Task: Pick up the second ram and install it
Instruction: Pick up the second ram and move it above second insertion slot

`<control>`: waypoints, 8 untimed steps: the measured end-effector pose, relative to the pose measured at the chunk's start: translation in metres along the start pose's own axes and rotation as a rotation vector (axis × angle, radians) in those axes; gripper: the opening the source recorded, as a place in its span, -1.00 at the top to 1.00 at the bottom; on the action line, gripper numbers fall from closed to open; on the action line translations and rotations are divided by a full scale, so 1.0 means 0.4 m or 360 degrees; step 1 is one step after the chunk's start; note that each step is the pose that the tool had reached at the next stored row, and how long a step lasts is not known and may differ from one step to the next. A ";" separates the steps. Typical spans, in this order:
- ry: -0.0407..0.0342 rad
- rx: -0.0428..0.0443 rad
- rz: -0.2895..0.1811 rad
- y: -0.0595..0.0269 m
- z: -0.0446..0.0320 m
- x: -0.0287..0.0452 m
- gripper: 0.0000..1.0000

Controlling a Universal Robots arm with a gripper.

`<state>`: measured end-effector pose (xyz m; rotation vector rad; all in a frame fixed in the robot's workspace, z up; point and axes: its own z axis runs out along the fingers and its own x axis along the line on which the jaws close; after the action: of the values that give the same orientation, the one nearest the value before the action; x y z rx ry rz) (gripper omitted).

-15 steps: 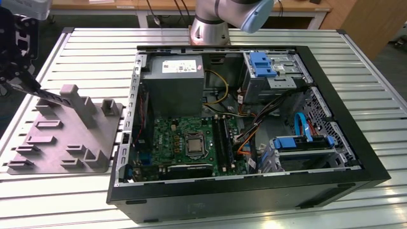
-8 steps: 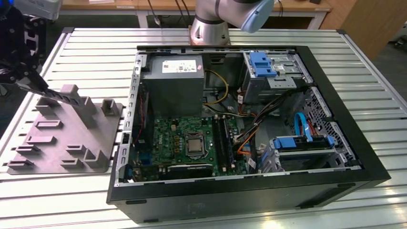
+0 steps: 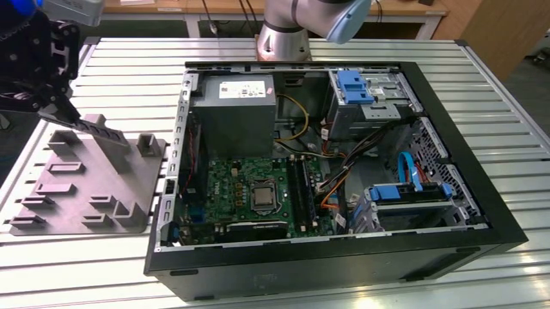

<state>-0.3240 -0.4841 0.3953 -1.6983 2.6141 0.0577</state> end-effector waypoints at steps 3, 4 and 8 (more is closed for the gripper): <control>0.0000 0.0000 -0.0003 -0.016 0.000 -0.007 0.77; 0.0000 0.0000 -0.0004 -0.022 0.000 -0.010 0.77; 0.0000 -0.0001 -0.0007 -0.046 0.000 -0.020 0.77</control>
<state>-0.3041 -0.4841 0.3952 -1.7043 2.6104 0.0580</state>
